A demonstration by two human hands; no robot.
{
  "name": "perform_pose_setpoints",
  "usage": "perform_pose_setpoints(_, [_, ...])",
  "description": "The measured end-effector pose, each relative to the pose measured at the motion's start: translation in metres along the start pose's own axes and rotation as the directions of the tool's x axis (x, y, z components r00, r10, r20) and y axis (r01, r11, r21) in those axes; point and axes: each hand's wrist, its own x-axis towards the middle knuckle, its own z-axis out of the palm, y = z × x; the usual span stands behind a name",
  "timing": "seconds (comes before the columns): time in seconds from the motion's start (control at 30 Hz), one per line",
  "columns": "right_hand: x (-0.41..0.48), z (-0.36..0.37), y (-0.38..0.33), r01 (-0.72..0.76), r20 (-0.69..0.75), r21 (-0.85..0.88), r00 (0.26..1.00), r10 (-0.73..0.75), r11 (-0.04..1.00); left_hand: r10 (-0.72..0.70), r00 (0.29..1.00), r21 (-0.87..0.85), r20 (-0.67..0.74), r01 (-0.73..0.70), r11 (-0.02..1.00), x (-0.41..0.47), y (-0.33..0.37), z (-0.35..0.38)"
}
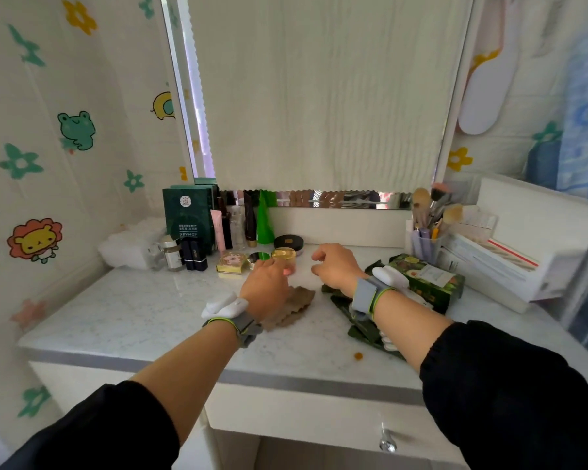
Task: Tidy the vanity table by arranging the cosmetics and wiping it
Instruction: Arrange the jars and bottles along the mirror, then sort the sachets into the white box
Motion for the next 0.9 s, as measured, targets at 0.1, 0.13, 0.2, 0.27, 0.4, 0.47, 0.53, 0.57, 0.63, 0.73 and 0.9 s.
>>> perform_pose_setpoints(0.1, [-0.011, -0.012, 0.012, -0.014, -0.015, 0.003, 1.0, 0.014, 1.0, -0.002, 1.0, -0.05, 0.021, 0.003, 0.999, -0.004, 0.012, -0.002])
perform_pose_setpoints(0.13, [-0.015, -0.017, 0.015, -0.016, -0.024, 0.002, 1.0, 0.016, 1.0, -0.001, 1.0, -0.06, 0.027, 0.003, 0.998, -0.006, 0.017, -0.002])
perform_pose_setpoints(0.2, [-0.024, -0.025, 0.022, -0.024, -0.044, -0.007, 0.999, 0.024, 1.0, 0.012, 0.999, -0.084, 0.034, -0.009, 0.996, -0.01, 0.027, -0.003])
perform_pose_setpoints(0.27, [-0.033, -0.034, 0.029, -0.033, -0.052, -0.021, 0.998, 0.032, 0.999, 0.036, 0.998, -0.092, 0.052, -0.031, 0.995, -0.015, 0.041, -0.003])
perform_pose_setpoints(0.4, [-0.045, -0.047, 0.036, -0.028, -0.065, -0.05, 0.998, 0.025, 0.998, 0.04, 0.997, -0.116, 0.059, -0.032, 0.993, -0.016, 0.055, -0.003])
perform_pose_setpoints(0.47, [-0.051, -0.053, 0.042, -0.042, -0.088, -0.051, 0.995, 0.037, 0.998, 0.073, 0.997, -0.106, 0.04, -0.068, 0.992, -0.019, 0.064, -0.002])
perform_pose_setpoints(0.53, [-0.057, -0.059, 0.05, -0.056, -0.1, -0.052, 0.994, 0.05, 0.997, 0.103, 0.994, -0.092, 0.033, -0.1, 0.991, -0.021, 0.075, -0.001])
perform_pose_setpoints(0.57, [-0.06, -0.062, 0.053, -0.065, -0.106, -0.054, 0.993, 0.059, 0.996, 0.112, 0.993, -0.093, 0.029, -0.109, 0.99, -0.022, 0.08, 0.0])
perform_pose_setpoints(0.63, [-0.066, -0.068, 0.059, -0.078, -0.117, -0.056, 0.991, 0.071, 0.995, 0.128, 0.991, -0.1, 0.033, -0.124, 0.987, -0.023, 0.09, 0.001])
perform_pose_setpoints(0.73, [-0.076, -0.078, 0.067, -0.085, -0.119, -0.071, 0.99, 0.077, 0.994, 0.142, 0.989, -0.096, 0.041, -0.138, 0.986, -0.024, 0.104, 0.003])
perform_pose_setpoints(0.9, [-0.094, -0.097, 0.085, -0.123, -0.171, -0.069, 0.979, 0.11, 0.99, 0.196, 0.977, -0.1, 0.083, -0.188, 0.977, -0.024, 0.129, 0.013])
